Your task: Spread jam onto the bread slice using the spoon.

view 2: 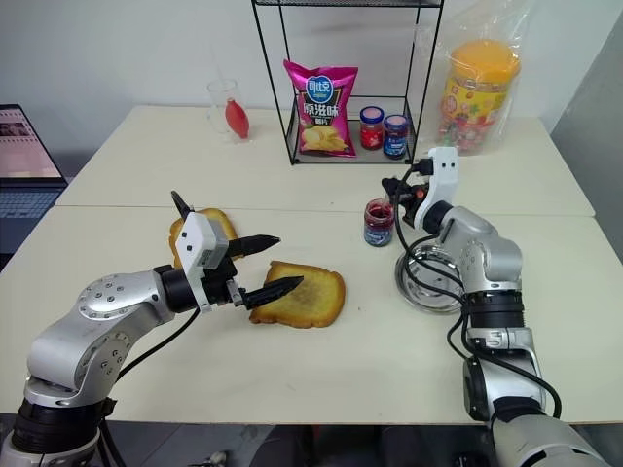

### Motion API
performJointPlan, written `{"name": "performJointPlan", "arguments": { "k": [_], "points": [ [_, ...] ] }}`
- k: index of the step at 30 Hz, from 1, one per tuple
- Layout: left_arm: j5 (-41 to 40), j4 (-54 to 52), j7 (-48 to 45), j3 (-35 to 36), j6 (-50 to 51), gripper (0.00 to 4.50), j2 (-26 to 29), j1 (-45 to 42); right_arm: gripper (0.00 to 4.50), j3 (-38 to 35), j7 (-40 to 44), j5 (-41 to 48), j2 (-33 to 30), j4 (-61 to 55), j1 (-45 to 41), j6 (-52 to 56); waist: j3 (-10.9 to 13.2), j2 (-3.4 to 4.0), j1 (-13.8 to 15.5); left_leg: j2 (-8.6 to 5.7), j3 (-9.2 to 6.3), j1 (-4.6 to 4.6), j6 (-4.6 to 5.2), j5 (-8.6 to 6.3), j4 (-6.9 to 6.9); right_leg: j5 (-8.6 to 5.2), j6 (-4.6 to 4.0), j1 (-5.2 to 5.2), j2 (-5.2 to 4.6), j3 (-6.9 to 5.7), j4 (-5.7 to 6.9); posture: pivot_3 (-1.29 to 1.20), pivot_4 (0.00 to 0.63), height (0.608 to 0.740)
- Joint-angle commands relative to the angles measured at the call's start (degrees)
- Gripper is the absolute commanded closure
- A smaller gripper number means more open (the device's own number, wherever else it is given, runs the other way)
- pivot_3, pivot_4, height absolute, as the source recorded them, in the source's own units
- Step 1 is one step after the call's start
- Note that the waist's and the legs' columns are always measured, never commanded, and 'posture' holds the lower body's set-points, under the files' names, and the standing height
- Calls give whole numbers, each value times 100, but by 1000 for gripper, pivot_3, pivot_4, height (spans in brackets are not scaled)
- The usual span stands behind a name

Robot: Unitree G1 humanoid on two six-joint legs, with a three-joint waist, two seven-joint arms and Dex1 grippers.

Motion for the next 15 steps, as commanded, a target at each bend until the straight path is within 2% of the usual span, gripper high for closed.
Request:
{"name": "performJointPlan", "arguments": {
  "k": [1, 15],
  "points": [
    [55, -123, -35, 16, -188, 0, 41, 36, 4480, -422, -210, 359, 57, -19, -228, 212, 0, 0, -1, 0, 0, 0, 0, 0, 0, 0, 0, 0, 0, 0, 0, 0, 150, 740],
    [193, 10, -178, -10, -397, 0, 44, 111, 4480, -1059, -852, 842, 209, 183, -369, 710, 0, 0, -5, -1, 2, 0, 0, 0, 0, 0, 0, 0, 0, 1, 0, 0, 150, 740]
  ]
}}
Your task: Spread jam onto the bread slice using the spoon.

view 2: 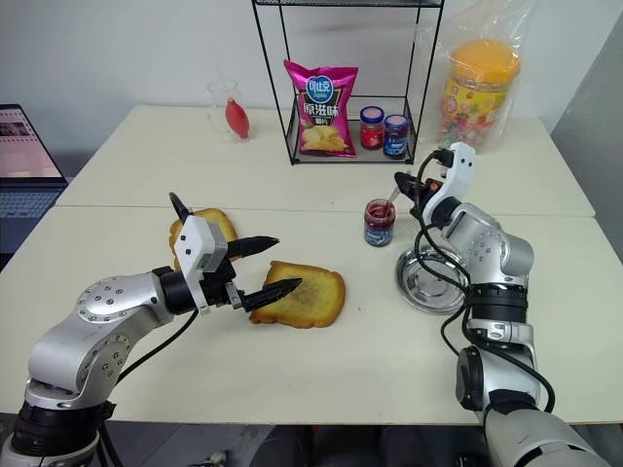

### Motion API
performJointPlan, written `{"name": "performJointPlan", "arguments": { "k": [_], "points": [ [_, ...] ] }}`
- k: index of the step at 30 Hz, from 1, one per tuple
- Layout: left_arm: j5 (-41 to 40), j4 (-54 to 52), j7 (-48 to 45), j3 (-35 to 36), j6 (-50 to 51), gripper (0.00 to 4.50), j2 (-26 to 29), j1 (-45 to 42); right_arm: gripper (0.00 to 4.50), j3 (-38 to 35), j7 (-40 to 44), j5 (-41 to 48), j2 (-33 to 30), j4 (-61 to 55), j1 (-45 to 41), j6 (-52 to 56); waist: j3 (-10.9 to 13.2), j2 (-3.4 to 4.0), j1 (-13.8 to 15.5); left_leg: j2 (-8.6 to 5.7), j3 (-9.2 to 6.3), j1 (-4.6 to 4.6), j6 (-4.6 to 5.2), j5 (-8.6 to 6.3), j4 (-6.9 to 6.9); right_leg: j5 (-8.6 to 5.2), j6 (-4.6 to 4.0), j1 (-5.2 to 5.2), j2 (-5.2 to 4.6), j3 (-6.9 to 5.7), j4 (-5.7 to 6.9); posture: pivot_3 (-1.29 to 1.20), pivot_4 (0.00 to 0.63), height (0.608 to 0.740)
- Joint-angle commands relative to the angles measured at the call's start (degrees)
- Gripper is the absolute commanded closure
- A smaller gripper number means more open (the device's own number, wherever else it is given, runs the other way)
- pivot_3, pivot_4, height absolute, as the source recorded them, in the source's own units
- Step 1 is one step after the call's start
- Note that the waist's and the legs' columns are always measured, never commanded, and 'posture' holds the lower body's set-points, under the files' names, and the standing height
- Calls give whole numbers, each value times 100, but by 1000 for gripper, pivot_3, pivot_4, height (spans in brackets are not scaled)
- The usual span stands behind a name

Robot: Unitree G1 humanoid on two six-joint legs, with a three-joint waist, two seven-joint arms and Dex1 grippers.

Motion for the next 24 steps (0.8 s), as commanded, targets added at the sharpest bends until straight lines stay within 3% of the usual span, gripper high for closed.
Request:
{"name": "performJointPlan", "arguments": {
  "k": [1, 24],
  "points": [
    [44, -32, -58, 0, -168, 0, 43, 14, 4480, -238, -185, 279, 36, -83, -219, 122, 0, 0, -1, 0, 0, 0, 0, 0, 0, 0, 0, 0, 0, 0, 1, 0, 150, 740],
    [181, 46, -204, -60, -340, 0, 53, 45, 4480, -865, -870, 1190, 189, -63, -416, 622, 0, 0, -49, 0, 1, 0, 0, 0, -1, 0, 0, 0, 0, 0, 1, 0, 150, 740]
  ]
}}
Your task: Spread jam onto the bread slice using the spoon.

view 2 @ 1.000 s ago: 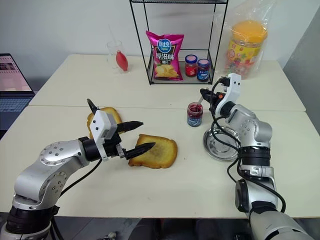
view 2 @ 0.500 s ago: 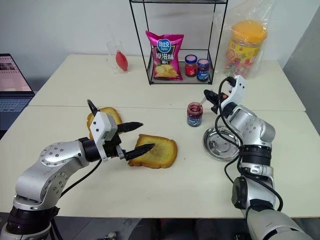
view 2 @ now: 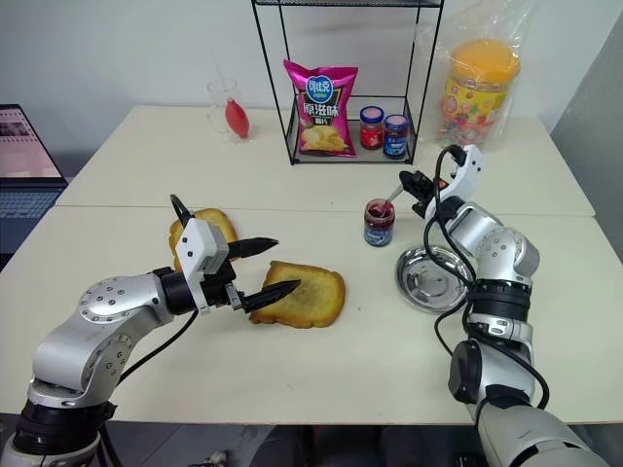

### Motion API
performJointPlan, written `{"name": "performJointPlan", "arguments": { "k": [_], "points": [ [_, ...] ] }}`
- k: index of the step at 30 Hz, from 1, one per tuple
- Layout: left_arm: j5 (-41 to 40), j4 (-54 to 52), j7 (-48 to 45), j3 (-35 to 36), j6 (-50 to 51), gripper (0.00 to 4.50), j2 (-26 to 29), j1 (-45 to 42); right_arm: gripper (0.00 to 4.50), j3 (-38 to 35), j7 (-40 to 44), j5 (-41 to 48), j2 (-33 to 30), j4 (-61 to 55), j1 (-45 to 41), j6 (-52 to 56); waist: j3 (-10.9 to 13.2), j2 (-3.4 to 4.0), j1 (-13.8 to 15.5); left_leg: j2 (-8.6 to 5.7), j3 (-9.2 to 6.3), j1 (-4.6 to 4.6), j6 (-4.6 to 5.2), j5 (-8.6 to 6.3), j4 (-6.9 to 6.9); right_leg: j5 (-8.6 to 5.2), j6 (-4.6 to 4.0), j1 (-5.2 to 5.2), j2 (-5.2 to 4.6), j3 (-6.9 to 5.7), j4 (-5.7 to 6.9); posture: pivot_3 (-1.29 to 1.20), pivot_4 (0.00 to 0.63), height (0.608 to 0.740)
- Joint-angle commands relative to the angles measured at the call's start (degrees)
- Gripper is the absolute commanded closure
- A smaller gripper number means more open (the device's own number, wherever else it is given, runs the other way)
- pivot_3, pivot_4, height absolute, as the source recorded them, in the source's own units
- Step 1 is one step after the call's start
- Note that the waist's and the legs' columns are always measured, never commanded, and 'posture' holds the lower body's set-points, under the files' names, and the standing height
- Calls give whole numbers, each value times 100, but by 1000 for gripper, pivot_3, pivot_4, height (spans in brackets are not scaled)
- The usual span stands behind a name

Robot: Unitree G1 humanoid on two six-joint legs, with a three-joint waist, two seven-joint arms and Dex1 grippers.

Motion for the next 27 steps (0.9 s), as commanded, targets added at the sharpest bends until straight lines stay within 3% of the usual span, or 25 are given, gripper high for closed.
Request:
{"name": "performJointPlan", "arguments": {
  "k": [1, 27],
  "points": [
    [6, -112, -58, -9, -118, 0, 53, 18, 4480, -181, -89, 300, 9, -112, -248, 56, 0, 0, -3, 0, 0, 0, 0, 0, 0, 0, 0, 0, 0, 0, 0, 0, 150, 740],
    [3, -180, -84, -59, -64, 0, 60, -30, 4480, -194, -79, 395, -85, -121, -224, 20, 0, 0, -26, 0, 0, 0, 0, 0, -1, 0, 0, 0, 1, 0, 0, 0, 150, 740]
  ]
}}
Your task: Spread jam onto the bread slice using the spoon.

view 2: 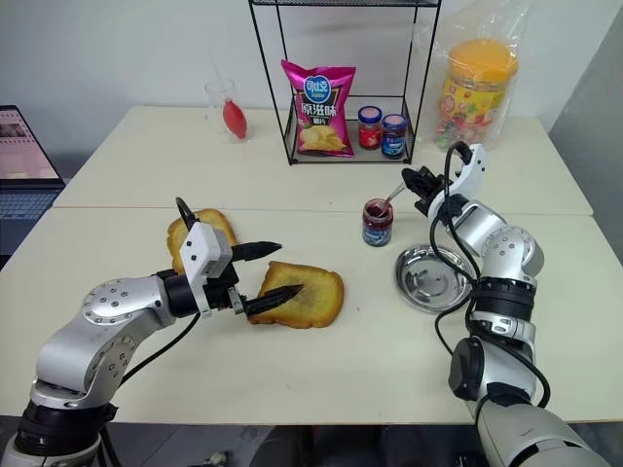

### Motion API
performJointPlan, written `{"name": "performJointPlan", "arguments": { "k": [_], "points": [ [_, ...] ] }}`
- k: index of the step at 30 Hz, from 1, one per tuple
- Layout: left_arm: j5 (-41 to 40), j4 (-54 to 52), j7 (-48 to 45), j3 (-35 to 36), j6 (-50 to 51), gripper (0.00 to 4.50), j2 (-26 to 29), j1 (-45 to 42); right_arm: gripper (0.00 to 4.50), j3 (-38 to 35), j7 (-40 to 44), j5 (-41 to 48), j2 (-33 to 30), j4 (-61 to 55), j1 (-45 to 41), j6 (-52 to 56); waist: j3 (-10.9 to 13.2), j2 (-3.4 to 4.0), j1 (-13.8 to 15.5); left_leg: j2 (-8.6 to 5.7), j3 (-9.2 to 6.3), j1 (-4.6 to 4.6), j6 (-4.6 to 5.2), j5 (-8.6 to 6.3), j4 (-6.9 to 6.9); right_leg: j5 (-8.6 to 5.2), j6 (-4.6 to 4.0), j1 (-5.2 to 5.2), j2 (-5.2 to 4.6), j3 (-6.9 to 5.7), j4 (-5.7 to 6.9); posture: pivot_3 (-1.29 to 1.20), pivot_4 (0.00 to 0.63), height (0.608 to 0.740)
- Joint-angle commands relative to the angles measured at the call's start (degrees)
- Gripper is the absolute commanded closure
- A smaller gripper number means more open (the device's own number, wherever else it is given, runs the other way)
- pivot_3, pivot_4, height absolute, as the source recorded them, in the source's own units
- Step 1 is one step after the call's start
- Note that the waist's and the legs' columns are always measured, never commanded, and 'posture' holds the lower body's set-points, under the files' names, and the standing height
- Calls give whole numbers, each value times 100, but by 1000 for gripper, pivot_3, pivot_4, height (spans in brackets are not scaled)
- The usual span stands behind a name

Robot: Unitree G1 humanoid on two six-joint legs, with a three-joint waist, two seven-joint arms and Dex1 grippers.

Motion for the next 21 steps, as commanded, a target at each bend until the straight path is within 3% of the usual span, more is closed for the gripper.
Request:
{"name": "performJointPlan", "arguments": {
  "k": [1, 21],
  "points": [
    [-18, -183, 3, 35, -57, 0, 61, -40, 4480, -51, 71, 164, -41, -154, -161, -120, 0, 0, -1, 0, 0, 0, 0, 0, 0, 0, 0, 0, 0, 0, 0, 0, 150, 740],
    [-17, -226, 23, 12, -27, 0, 59, -32, 4480, 7, 153, 143, -96, -324, -59, -146, 0, 0, -3, 0, 0, 0, 0, 0, 0, 0, 0, 0, 0, 0, 0, 0, 150, 740]
  ]
}}
